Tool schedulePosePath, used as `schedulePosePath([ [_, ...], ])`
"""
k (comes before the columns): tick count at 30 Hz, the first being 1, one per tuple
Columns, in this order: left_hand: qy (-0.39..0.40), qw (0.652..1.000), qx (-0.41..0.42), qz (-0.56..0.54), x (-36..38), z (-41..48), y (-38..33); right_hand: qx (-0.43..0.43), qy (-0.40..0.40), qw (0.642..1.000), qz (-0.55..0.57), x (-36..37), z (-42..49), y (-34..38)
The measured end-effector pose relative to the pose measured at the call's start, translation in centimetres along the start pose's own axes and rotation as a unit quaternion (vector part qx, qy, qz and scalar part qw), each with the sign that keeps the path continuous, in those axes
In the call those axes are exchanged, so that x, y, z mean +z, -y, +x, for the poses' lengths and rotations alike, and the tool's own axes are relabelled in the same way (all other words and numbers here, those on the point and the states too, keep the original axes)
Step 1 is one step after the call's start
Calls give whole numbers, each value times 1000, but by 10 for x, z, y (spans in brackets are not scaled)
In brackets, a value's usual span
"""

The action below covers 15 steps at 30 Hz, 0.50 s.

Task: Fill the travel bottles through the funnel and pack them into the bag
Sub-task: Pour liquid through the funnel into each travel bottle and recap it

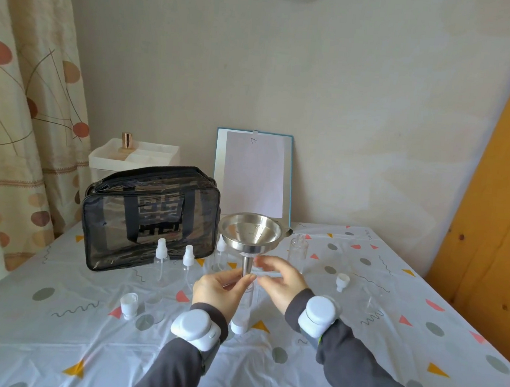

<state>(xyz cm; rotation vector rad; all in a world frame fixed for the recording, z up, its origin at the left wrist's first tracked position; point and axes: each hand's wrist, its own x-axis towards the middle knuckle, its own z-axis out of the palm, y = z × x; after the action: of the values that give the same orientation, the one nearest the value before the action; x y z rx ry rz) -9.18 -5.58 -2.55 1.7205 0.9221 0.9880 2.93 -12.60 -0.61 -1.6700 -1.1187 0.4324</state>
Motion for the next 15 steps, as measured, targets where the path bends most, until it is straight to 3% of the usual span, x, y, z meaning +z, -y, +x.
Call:
schedulePosePath([
  [5, 6, 1000, -12, 18, -1, 0, 1, 8, 8, 999, 38, 11, -5, 14],
  [9, 14, 1000, -6, 19, -1, -1, -1, -35, -25, 998, 37, 14, -7, 21],
  [15, 20, 1000, -3, 16, -1, -1, 0, -79, -56, 994, -50, 13, -8, 22],
])
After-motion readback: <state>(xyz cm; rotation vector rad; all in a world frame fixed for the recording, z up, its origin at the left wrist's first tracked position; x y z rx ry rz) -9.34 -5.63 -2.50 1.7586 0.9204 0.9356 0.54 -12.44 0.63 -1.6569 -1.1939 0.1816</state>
